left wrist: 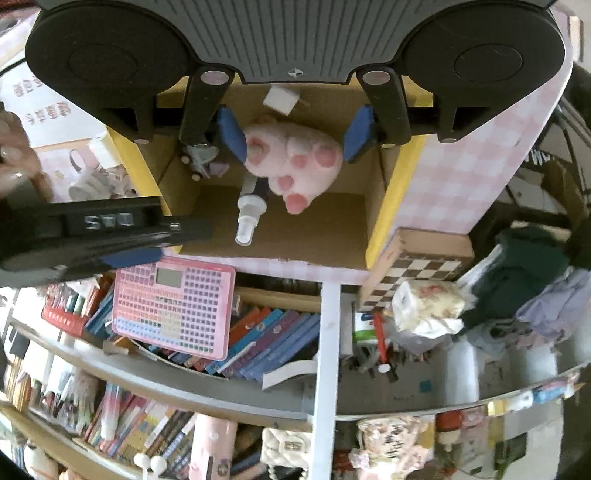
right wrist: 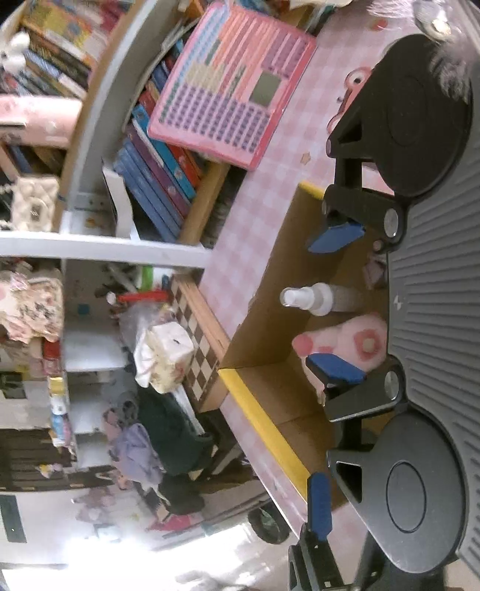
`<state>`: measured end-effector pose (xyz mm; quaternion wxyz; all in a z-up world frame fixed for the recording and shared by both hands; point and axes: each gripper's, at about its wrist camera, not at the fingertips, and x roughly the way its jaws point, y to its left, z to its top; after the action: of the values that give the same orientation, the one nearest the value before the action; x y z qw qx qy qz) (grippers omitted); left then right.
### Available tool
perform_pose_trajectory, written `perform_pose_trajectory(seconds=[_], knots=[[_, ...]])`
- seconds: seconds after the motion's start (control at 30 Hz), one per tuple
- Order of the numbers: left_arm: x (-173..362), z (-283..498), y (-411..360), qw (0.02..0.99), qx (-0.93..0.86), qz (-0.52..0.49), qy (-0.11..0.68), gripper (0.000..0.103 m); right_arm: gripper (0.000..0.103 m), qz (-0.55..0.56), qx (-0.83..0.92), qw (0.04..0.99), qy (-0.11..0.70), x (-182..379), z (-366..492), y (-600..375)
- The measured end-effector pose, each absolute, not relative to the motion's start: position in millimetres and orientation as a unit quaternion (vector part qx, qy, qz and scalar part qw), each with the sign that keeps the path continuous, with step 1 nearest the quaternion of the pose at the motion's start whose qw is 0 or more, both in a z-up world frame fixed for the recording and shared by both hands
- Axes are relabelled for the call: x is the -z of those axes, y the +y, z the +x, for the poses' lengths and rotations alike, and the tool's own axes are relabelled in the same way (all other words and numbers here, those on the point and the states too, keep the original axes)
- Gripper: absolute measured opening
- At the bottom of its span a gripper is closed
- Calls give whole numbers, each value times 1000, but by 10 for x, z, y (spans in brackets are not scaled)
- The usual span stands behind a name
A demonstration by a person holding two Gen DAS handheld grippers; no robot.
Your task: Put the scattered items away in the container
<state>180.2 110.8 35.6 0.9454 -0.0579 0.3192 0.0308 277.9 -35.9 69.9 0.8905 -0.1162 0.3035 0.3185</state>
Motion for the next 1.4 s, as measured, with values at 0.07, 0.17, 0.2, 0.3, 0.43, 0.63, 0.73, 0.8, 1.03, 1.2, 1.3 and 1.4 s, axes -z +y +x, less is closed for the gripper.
perform_pose_trajectory(seconds=[0.07, 0.17, 0.2, 0.3, 0.43, 0.63, 0.73, 0.8, 1.03, 1.2, 1.3, 1.4], knots=[[-355, 1688, 1127, 946, -31, -68, 317, 59, 59, -120, -304, 898, 294, -706, 2623, -431], [-337, 1551, 1139, 945, -30, -74, 316, 60, 59, -125, -286, 905, 287, -673, 2400, -521], [-331, 1508, 1137, 945, -28, -74, 318, 60, 59, -126, -282, 906, 289, -654, 2342, -542], [-322, 1360, 1132, 945, -22, -73, 319, 60, 59, -120, -271, 906, 302, -591, 2153, -612], [-298, 1148, 1128, 944, -16, -69, 322, 60, 59, -107, -255, 906, 321, -490, 1913, -670], [-264, 876, 1108, 940, -5, -60, 335, 66, 61, -104, -232, 910, 327, -387, 1477, -712], [-265, 730, 1097, 941, 1, -49, 334, 72, 63, -129, -218, 911, 324, -308, 1190, -705], [-240, 638, 1094, 939, 4, -44, 341, 75, 63, -124, -214, 908, 337, -245, 1053, -708], [-133, 424, 1078, 928, 28, -29, 370, 77, 67, -104, -209, 900, 368, -121, 717, -653], [-90, 322, 1064, 924, 44, -26, 378, 77, 68, -90, -194, 901, 378, -73, 559, -698], [-51, 299, 1049, 920, 51, -28, 387, 78, 69, -86, -185, 901, 382, -67, 490, -733], [-24, 301, 1014, 917, 59, -27, 395, 87, 71, -85, -176, 903, 383, -68, 438, -775]])
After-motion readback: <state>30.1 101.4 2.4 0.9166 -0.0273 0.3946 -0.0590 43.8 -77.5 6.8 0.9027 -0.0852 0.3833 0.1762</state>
